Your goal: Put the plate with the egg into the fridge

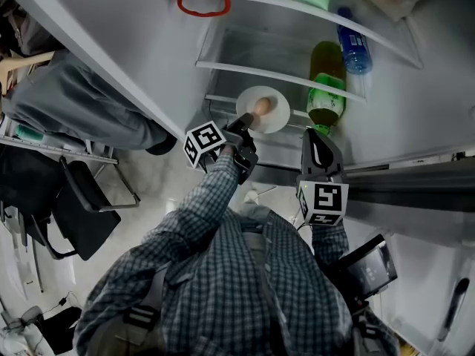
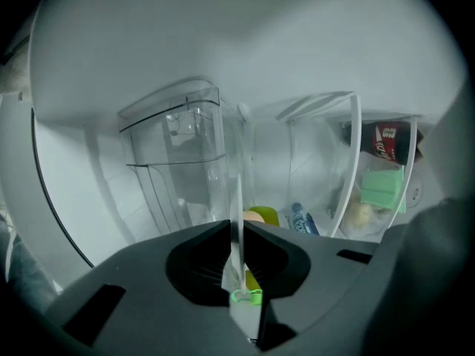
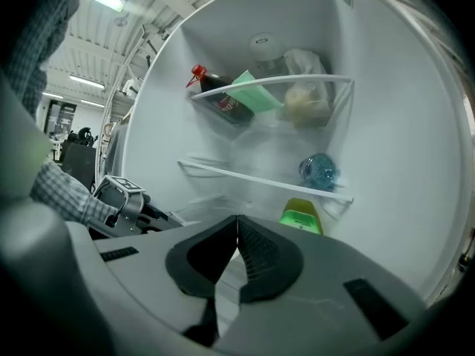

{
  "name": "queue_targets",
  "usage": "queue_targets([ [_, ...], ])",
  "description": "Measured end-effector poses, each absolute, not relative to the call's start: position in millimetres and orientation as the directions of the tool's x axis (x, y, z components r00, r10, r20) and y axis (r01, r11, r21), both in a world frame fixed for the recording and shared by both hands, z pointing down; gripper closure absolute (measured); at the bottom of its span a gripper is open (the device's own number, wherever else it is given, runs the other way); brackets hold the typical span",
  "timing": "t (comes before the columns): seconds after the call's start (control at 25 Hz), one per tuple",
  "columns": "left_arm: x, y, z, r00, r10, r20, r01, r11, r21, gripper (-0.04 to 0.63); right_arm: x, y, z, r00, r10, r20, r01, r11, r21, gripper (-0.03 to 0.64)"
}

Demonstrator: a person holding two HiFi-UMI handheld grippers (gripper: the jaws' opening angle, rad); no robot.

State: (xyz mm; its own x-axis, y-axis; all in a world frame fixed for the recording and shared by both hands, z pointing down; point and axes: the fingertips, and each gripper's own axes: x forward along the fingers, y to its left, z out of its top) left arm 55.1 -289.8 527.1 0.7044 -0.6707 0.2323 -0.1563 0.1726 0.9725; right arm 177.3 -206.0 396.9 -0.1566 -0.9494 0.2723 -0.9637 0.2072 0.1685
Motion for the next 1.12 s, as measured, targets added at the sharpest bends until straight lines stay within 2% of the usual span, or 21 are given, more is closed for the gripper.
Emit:
queue_targets([
  [0.28,57.8,-294.9,529.1,0.703,-0.672,0.231,-0.15,0.177,0.973,0.557,165.2,-213.3,411.4,-0.202,-0.93,0.306,-0.949,0.264,0.175,0.609],
  [0.4,58.4,-297.3,529.6,0.703,-0.672,0.232,-0.15,0.179,0.972,0.557,154.5,-217.8,424.6,-0.216,-0.908,0.36,-0.923,0.31,0.229,0.609],
  [0.64,61.2,-303.0,531.2,0.703,-0.673,0.231,-0.146,0.182,0.972,0.558,133.1,-214.5,470.1,-0.237,-0.832,0.502,-0.775,0.473,0.419,0.609],
  [0.96,64.4,-302.9,530.9,0.706,-0.67,0.229,-0.14,0.185,0.973,0.557,122.6,-223.8,491.7,-0.191,-0.817,0.544,-0.597,0.537,0.596,0.606],
  [1.12,64.4,-302.6,531.0,0.706,-0.67,0.23,-0.14,0.186,0.972,0.557,116.3,-230.2,498.9,-0.186,-0.804,0.565,-0.515,0.57,0.64,0.561],
])
